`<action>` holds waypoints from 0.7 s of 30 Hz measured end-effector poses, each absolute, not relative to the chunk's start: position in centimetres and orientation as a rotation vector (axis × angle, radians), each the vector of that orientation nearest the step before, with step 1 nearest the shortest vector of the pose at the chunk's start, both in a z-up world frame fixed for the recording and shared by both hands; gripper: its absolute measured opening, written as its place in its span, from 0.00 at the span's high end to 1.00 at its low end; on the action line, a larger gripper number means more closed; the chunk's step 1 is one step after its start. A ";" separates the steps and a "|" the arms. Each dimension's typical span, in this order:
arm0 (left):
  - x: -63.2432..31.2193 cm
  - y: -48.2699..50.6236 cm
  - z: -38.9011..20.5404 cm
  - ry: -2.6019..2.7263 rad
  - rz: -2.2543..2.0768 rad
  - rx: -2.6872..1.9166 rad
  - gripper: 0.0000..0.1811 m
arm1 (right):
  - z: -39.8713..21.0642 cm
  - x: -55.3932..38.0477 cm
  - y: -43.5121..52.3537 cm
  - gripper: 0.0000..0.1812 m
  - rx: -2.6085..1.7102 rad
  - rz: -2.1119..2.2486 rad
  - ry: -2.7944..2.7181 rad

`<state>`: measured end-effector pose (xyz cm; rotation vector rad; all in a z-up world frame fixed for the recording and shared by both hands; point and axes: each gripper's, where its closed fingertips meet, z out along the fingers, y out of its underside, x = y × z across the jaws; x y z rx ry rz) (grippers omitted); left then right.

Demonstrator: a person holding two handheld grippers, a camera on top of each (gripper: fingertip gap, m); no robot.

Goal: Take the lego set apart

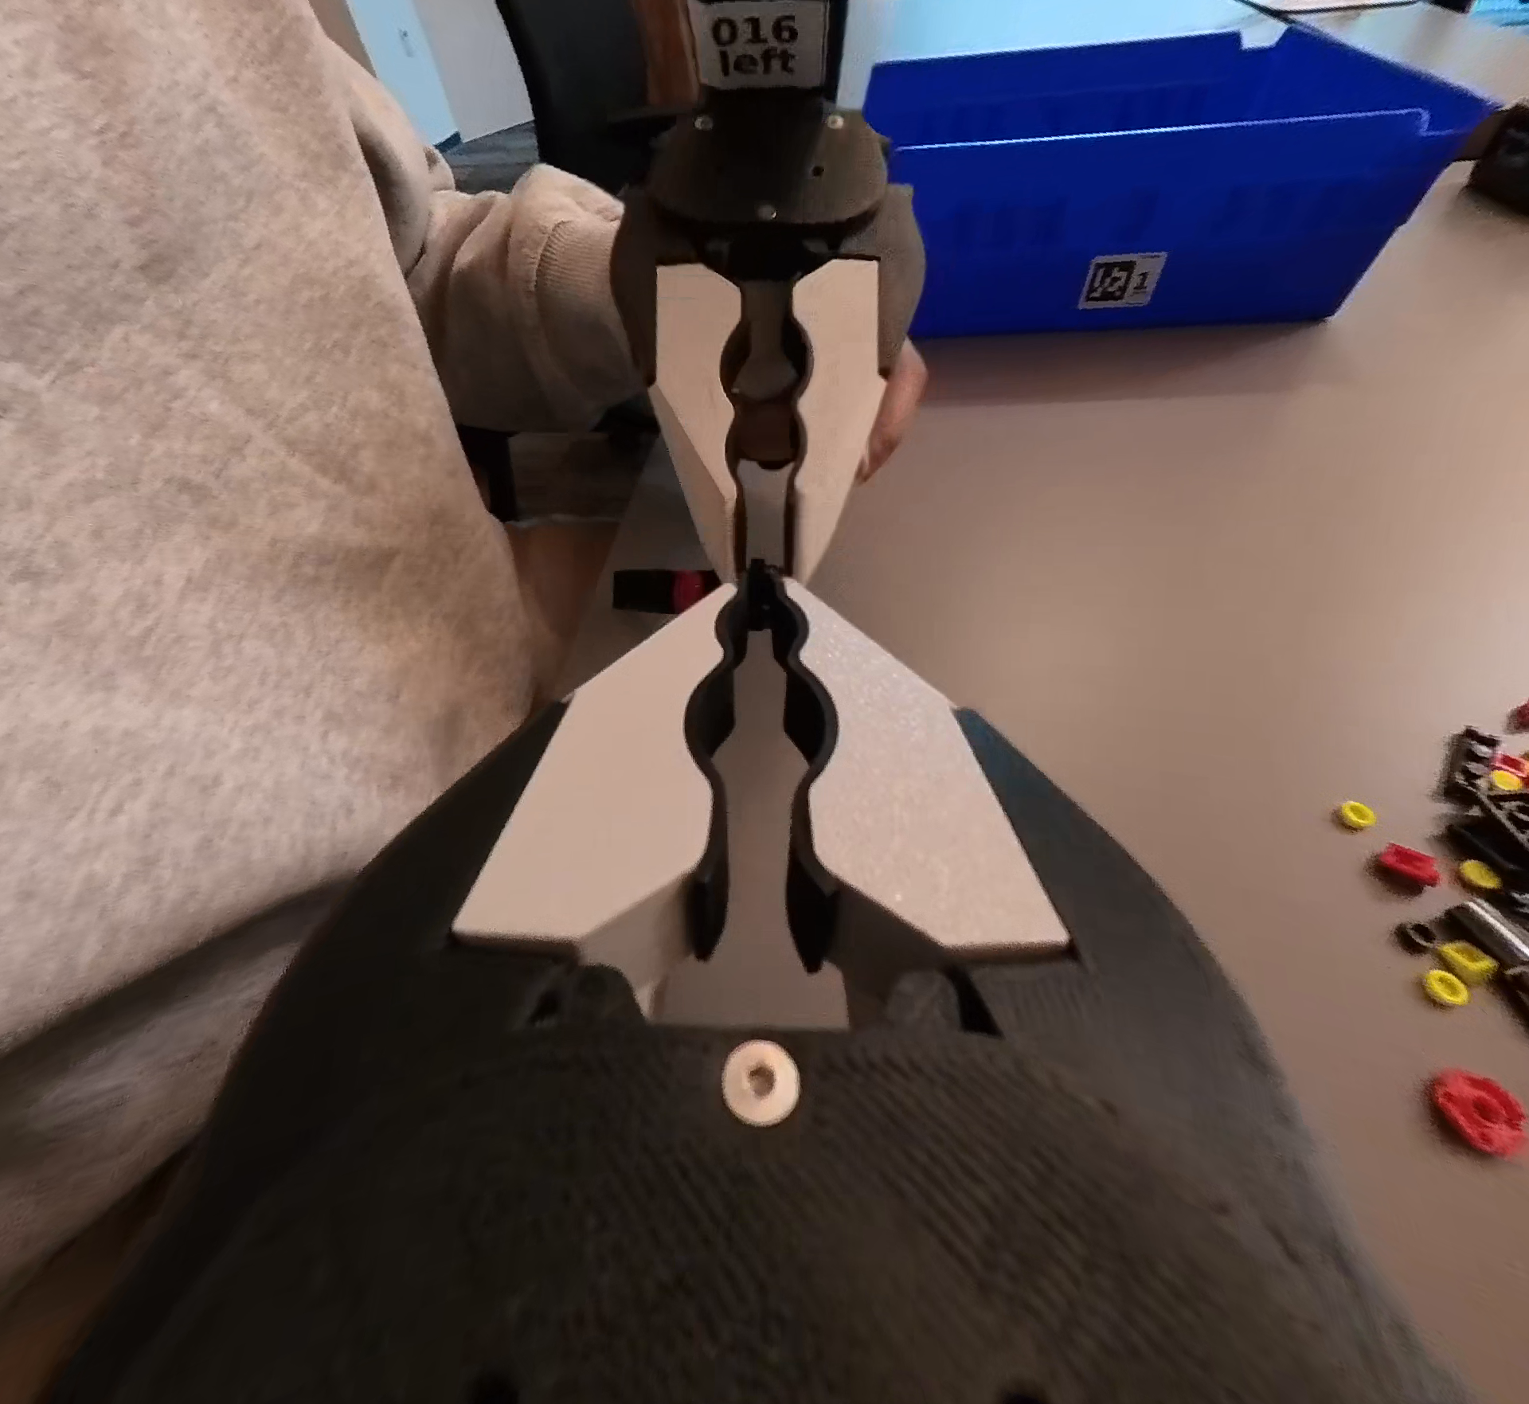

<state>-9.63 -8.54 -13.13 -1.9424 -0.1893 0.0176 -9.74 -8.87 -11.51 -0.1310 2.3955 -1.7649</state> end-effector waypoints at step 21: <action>-12.8 -9.6 -15.8 -0.267 0.217 -2.027 0.98 | -9.5 -4.1 -9.0 0.99 -0.270 -1.603 2.133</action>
